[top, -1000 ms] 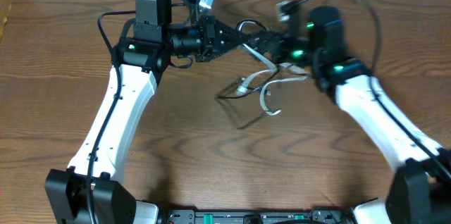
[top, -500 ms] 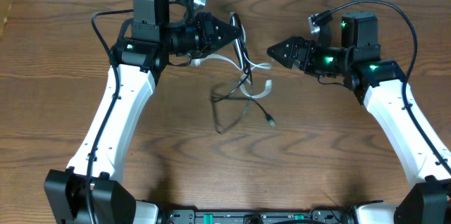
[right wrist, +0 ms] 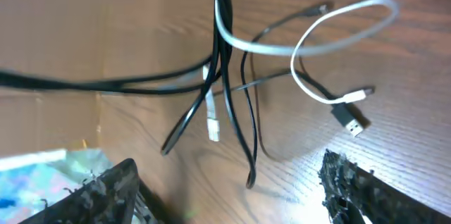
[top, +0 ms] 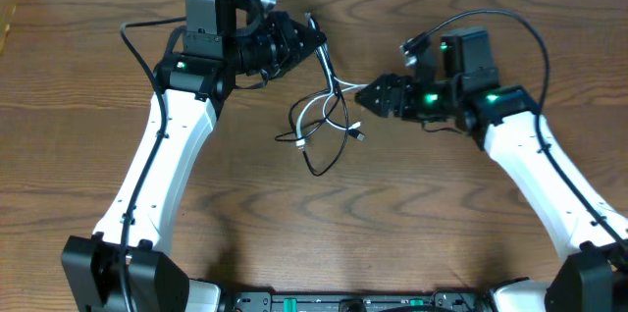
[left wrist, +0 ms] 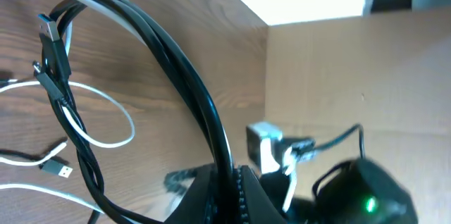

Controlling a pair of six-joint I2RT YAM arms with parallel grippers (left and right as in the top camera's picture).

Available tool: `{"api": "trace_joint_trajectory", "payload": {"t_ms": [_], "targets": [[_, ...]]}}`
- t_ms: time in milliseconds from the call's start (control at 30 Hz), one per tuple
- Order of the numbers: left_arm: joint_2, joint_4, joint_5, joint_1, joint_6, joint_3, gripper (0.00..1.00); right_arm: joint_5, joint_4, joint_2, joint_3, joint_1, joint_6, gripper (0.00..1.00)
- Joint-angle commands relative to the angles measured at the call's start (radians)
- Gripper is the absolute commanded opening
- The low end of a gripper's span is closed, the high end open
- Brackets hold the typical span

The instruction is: Untangle cables

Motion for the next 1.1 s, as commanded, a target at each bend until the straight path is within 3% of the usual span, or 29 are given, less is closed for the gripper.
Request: {"api": "trace_joint_trajectory", "payload": {"t_ms": [0,400,467,533,600,633,667,1067], "targets": [[-0.016,0.005,-0.045,0.0,-0.071,0.001,0.07,0.146,0.013,0.04,0.0,0.064,0.026,0.75],[-0.016,0.005,-0.045,0.0,-0.116,0.001,0.08,0.19,0.37,0.284,0.0,0.175,0.128,0.72],[-0.016,0.005,-0.044,0.0,-0.116,0.001,0.07,0.203,0.381,0.297,0.0,0.175,0.129,0.66],[-0.016,0.005,-0.041,0.0,-0.102,0.001,0.08,0.227,0.362,0.297,0.0,0.167,0.129,0.45],[-0.016,0.0,-0.039,0.0,-0.032,0.001,0.07,0.238,0.333,0.291,0.001,0.149,0.127,0.16],[-0.016,-0.003,-0.033,0.0,0.016,0.001,0.07,0.238,0.319,0.287,0.001,0.136,0.123,0.05],[-0.016,-0.009,-0.032,0.0,0.072,0.001,0.07,0.238,0.292,0.275,0.001,0.117,0.112,0.01],[-0.016,-0.167,-0.034,0.075,0.69,0.001,0.07,0.369,-0.089,0.044,0.001,-0.175,-0.068,0.01]]}}
